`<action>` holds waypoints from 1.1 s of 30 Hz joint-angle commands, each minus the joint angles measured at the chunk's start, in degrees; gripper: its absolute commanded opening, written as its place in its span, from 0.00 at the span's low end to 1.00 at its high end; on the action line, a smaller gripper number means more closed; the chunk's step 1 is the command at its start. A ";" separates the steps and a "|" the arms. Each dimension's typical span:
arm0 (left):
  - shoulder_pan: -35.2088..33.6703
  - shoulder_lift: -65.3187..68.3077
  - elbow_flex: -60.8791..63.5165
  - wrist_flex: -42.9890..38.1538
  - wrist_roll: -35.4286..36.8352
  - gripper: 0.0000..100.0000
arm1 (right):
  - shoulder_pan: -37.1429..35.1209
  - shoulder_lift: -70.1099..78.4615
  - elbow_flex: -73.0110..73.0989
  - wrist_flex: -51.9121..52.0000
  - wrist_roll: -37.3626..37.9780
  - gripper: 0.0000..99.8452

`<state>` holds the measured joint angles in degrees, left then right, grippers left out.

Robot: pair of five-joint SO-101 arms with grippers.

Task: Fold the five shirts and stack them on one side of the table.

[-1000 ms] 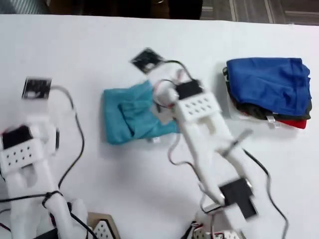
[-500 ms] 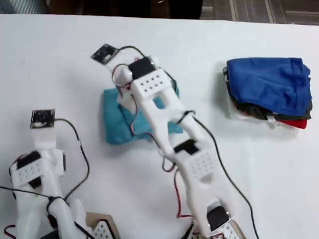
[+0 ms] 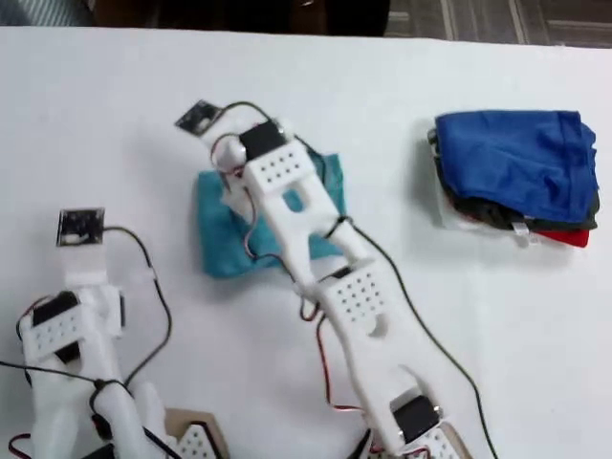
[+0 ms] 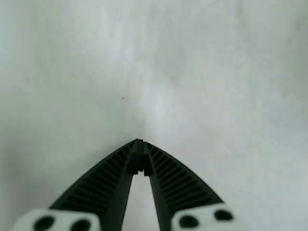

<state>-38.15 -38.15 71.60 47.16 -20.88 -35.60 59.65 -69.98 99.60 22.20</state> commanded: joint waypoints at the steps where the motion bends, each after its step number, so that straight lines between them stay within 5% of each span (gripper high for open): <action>1: -0.18 -1.05 0.13 -0.97 0.09 0.03 | 0.75 -0.48 -1.85 0.48 0.18 0.14; 6: -0.18 -1.05 0.13 -0.97 0.09 0.03 | 1.63 -0.40 -1.76 0.48 3.87 0.01; 26: -0.18 -0.97 0.22 -0.97 0.09 0.03 | 9.36 -11.47 -0.70 1.54 4.48 0.02; 33: -0.18 -0.97 0.22 -0.97 0.09 0.03 | 2.95 -11.38 4.84 1.36 5.54 0.20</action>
<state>-38.15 -38.15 71.96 46.99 -20.88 -30.51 52.62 -65.67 100.04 26.51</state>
